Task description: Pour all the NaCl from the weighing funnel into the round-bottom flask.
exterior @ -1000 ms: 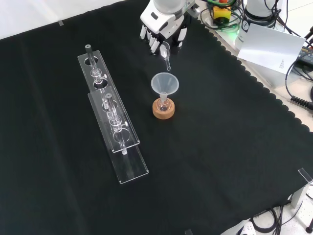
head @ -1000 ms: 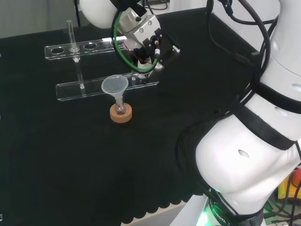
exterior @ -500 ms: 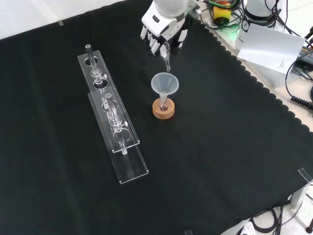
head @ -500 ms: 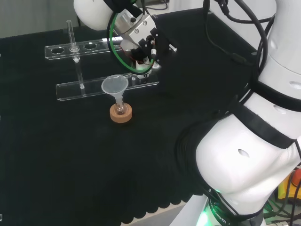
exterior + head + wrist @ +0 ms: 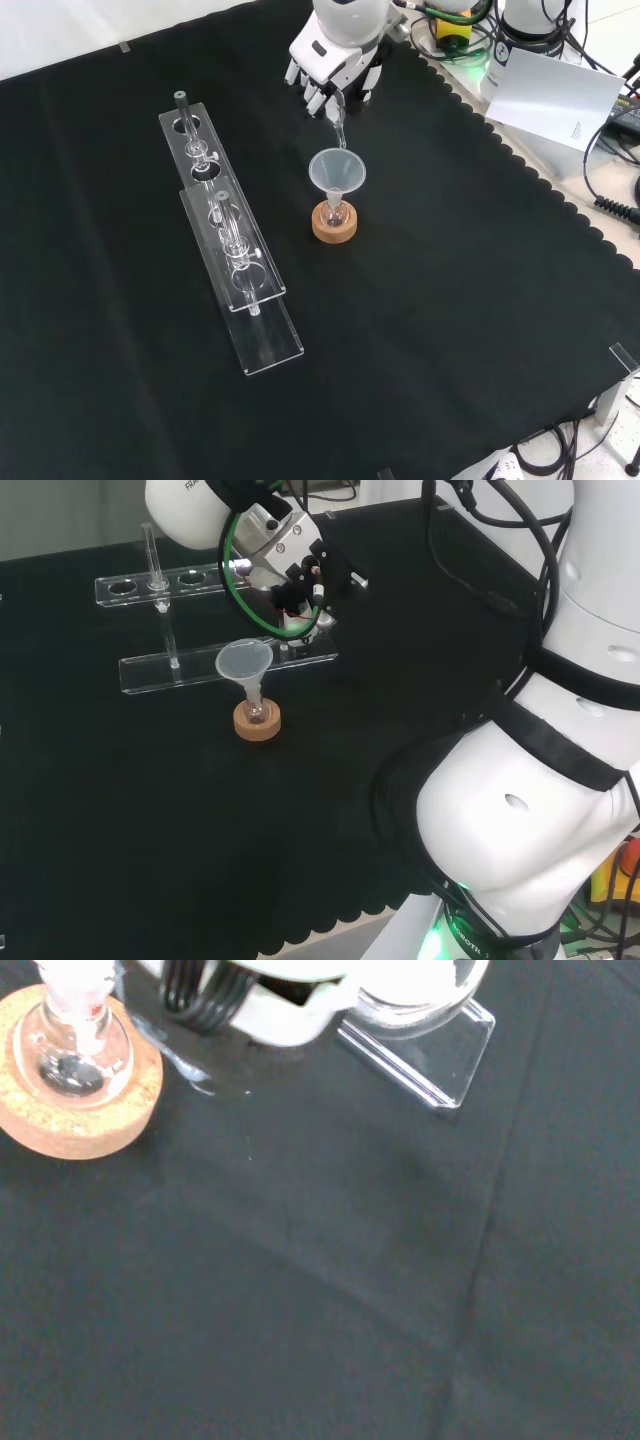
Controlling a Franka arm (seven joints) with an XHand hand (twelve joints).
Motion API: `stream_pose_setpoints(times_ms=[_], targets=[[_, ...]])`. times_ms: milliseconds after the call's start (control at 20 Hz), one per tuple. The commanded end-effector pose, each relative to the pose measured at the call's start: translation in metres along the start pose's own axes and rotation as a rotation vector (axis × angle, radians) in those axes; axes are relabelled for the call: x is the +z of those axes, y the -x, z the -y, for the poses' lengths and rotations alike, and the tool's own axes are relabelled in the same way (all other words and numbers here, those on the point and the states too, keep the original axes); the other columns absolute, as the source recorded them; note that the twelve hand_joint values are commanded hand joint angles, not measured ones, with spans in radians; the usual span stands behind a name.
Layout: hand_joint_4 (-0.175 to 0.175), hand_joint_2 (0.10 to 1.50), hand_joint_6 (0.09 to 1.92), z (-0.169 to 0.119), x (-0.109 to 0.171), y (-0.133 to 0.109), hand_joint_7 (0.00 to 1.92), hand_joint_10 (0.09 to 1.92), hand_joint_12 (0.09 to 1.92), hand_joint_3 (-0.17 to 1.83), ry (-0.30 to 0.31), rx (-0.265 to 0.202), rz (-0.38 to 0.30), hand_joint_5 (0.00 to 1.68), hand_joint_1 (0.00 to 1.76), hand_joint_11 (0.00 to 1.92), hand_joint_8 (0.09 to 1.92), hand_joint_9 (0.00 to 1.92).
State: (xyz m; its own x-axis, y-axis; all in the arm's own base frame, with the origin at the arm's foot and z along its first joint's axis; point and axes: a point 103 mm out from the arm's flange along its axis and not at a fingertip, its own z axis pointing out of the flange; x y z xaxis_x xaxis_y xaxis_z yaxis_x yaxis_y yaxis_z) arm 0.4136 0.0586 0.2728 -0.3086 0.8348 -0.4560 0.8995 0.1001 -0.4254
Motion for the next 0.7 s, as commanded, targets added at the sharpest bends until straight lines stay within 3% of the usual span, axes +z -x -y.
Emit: stream_pose_setpoints(times_ms=[50,700], targets=[[-0.175,0.99,0.71,-0.004,-0.0036,-0.0017,1.21,0.15,0.94,0.07,-0.01,0.017,0.063,1.16,1.29,1.02,0.67,1.39],[-0.175,0.99,0.71,-0.0083,-0.0037,-0.0033,1.21,0.14,0.93,0.07,-0.028,0.016,0.072,1.16,1.29,1.02,0.67,1.39]])
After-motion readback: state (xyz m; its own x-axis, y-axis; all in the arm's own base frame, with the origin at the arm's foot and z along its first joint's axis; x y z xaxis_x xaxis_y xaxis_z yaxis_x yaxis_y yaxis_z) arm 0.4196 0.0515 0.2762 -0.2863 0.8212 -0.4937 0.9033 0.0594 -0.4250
